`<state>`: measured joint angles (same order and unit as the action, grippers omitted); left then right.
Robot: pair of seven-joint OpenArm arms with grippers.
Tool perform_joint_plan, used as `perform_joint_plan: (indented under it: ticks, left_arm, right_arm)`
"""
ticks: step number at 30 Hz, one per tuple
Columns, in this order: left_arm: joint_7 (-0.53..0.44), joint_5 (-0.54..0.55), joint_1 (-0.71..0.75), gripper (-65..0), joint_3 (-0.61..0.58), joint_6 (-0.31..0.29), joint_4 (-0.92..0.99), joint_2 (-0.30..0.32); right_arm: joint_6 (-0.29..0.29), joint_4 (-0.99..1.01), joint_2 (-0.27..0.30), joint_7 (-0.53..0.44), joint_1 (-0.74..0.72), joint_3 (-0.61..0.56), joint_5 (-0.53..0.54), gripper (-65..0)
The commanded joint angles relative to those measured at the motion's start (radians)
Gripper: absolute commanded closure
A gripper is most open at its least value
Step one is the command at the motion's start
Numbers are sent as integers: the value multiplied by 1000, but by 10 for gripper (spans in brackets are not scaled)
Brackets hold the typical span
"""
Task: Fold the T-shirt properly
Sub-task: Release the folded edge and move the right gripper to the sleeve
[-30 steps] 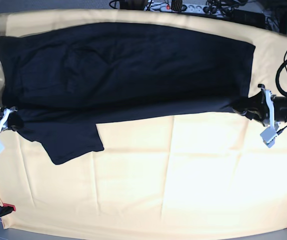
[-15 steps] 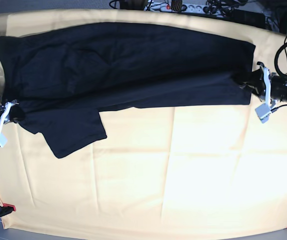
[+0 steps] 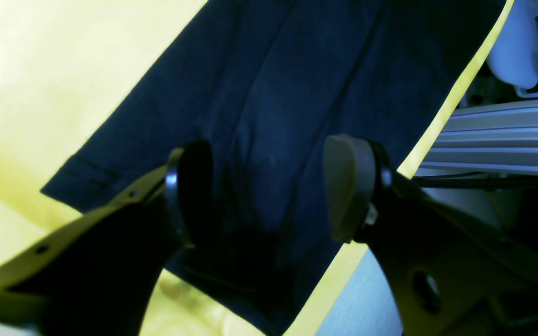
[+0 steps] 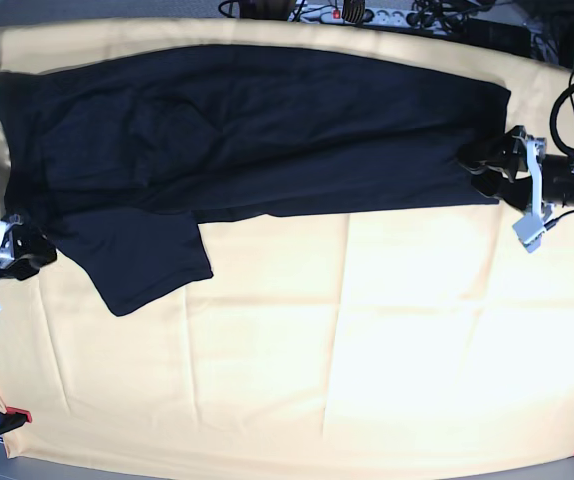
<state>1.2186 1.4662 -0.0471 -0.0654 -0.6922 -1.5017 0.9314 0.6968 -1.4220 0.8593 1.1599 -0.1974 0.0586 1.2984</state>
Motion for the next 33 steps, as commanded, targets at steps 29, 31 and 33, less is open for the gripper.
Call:
perform_joint_plan:
  ticks: [29,31,33]
  left_arm:
    - [-15,17,-17,-390,13,-6,-9,27]
    - [-19,17,-17,-390,13,-6,-9,27]
    - [-24,17,-17,-390,13,-6,-9,27]
  right_arm:
    - [-59,377,-368,-297,-182,8,-489,-349]
    - [-29,377,-385,-278,-182,8,-486,-349]
    - [-18,377,-394,-277,-182,8,-486,-347]
